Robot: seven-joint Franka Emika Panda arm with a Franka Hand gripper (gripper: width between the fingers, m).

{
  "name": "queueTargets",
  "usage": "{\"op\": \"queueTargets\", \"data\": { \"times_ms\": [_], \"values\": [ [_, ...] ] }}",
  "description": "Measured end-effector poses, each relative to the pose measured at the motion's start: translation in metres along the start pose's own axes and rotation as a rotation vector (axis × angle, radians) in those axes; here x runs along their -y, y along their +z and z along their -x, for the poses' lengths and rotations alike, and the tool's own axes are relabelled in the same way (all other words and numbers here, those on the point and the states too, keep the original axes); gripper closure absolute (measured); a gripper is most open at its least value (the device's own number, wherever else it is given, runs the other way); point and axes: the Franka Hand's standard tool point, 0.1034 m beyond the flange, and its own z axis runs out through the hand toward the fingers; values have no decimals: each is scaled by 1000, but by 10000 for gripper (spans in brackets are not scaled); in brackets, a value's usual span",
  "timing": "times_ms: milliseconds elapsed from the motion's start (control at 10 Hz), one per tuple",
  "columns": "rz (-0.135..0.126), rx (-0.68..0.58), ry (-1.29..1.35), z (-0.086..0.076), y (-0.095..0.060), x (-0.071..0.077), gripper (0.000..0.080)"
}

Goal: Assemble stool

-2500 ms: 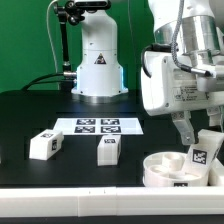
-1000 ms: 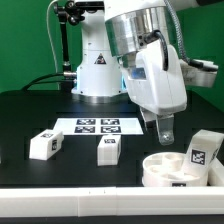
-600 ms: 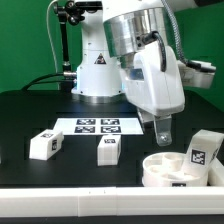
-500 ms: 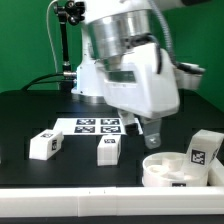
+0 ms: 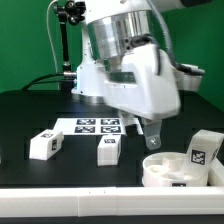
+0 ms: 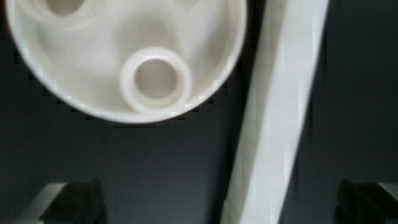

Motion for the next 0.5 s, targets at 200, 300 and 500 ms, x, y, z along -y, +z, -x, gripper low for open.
{"op": "queueTargets", "data": {
  "times_ms": [200,300,500],
  "values": [
    [15,-18,-132,-15,-2,-3,150],
    [6,-41,-190,-20,-1,-6,150],
    [15,-44,-328,-21,-1,-7,150]
  ]
}}
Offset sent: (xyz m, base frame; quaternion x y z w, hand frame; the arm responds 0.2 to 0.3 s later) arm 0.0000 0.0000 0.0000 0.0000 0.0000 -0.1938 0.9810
